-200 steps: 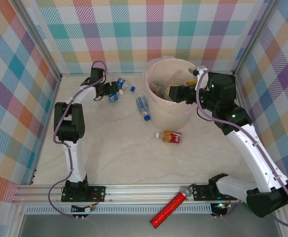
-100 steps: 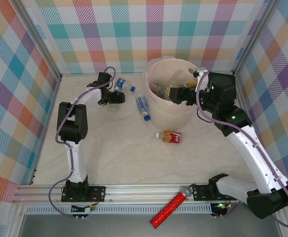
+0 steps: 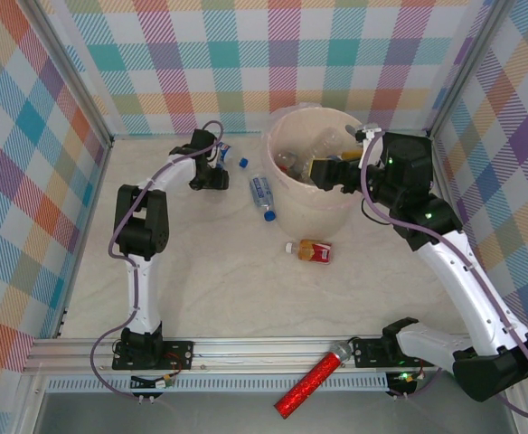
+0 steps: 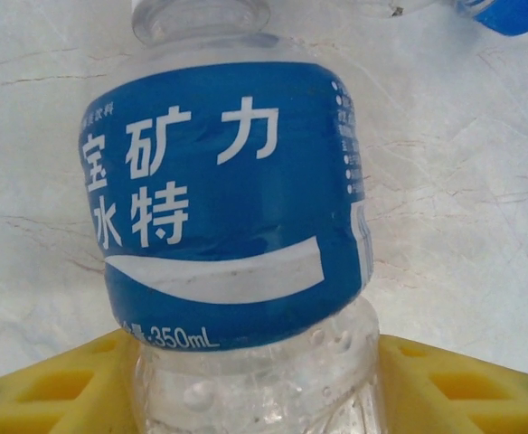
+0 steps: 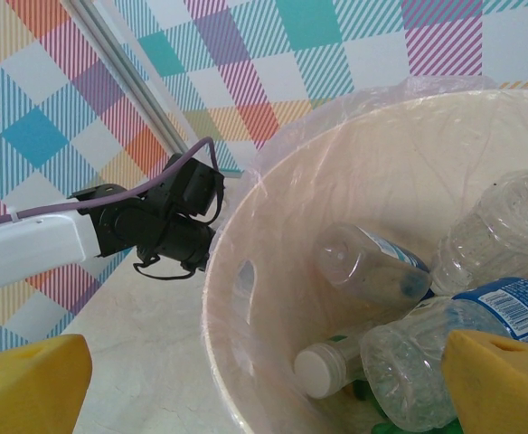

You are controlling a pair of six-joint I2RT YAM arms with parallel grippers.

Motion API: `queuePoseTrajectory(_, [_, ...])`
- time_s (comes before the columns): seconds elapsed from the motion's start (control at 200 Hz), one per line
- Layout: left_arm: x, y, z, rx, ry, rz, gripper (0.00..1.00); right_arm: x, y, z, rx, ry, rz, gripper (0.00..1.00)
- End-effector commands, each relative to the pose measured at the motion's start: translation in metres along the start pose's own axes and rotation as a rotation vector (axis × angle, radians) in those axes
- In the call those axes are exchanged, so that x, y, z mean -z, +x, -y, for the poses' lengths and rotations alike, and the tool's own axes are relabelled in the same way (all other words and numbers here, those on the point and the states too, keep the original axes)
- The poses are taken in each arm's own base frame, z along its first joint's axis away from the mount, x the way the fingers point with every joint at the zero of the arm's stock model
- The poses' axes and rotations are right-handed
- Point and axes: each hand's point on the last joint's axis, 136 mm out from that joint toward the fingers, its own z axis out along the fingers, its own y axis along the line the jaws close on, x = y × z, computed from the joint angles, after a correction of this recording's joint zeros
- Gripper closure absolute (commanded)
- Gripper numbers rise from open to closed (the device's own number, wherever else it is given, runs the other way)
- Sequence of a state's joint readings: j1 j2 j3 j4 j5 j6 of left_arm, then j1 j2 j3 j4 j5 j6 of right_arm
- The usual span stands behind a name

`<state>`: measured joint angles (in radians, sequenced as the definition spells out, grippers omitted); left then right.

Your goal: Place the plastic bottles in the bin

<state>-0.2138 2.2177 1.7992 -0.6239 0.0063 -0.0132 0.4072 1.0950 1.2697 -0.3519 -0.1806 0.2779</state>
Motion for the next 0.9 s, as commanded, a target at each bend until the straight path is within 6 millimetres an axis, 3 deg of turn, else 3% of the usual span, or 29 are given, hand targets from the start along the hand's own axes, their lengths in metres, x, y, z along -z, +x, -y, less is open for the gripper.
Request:
queuePoseTrajectory(0.0, [0.007,0.008,-0.008,0.036,-0.034,-0.035,0.45,0.006,-0.005,-0.006,-0.003,-0.017,0.034,0.01])
queuePoseTrajectory(0.24, [0.061,-0.008,0.004,0.113,0.042,0.086,0.45,0.014,-0.006,-0.003,0.004,0.004,0.060,0.01])
queuePoseTrajectory(0.5, [0.151,-0.027,0.026,0.168,0.153,0.267,0.46,0.020,-0.009,0.000,0.002,0.027,0.089,0.01])
queuePoseTrajectory(0.65, [0.215,-0.038,0.052,0.154,0.231,0.394,0.46,0.024,-0.011,0.002,-0.002,0.041,0.112,0.01])
queuePoseTrajectory(0.805, [0.286,-0.045,0.095,0.086,0.320,0.539,0.47,0.028,-0.014,0.003,-0.007,0.050,0.139,0.01])
queuePoseTrajectory(0.895, [0.318,-0.044,0.120,0.035,0.357,0.609,0.48,0.030,-0.015,0.003,-0.011,0.052,0.151,0.01])
